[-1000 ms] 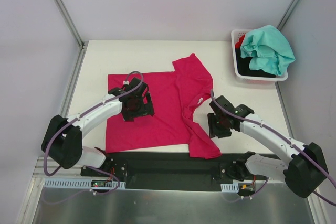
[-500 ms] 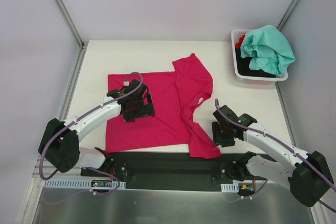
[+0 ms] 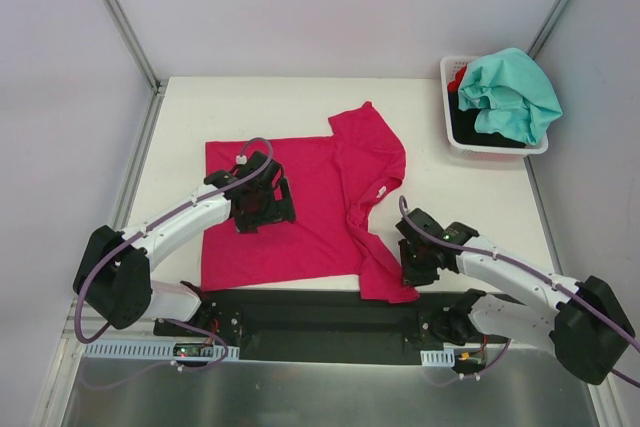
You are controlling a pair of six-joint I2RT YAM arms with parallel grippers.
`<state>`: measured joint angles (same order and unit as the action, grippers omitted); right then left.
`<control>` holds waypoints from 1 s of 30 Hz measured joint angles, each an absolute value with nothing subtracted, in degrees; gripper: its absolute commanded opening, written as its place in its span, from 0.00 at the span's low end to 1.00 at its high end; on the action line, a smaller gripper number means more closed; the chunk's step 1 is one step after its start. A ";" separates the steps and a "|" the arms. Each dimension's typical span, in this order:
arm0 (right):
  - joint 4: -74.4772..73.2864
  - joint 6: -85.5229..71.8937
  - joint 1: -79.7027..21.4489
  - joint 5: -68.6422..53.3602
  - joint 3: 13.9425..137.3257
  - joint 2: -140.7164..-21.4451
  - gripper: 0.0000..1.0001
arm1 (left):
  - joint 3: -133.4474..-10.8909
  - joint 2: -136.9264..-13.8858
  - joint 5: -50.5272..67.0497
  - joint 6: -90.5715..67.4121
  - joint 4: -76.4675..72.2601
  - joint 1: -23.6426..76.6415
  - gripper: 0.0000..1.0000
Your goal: Fold and stack the t-shirts
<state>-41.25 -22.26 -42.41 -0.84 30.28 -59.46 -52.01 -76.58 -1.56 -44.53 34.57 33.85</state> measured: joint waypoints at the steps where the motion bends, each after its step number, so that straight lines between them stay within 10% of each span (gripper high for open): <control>1: -41.01 -22.72 -42.89 -0.89 30.13 -59.66 0.15 | -52.01 -76.58 -1.56 -44.56 34.57 33.85 0.99; 4: -40.77 -23.64 -44.03 -0.86 30.11 -59.90 0.01 | -52.01 -76.58 -1.56 -44.56 34.57 34.13 0.99; 30: -60.49 -47.66 -72.44 10.24 39.00 -51.72 0.01 | -51.53 -76.60 -1.52 -44.58 33.28 34.57 0.99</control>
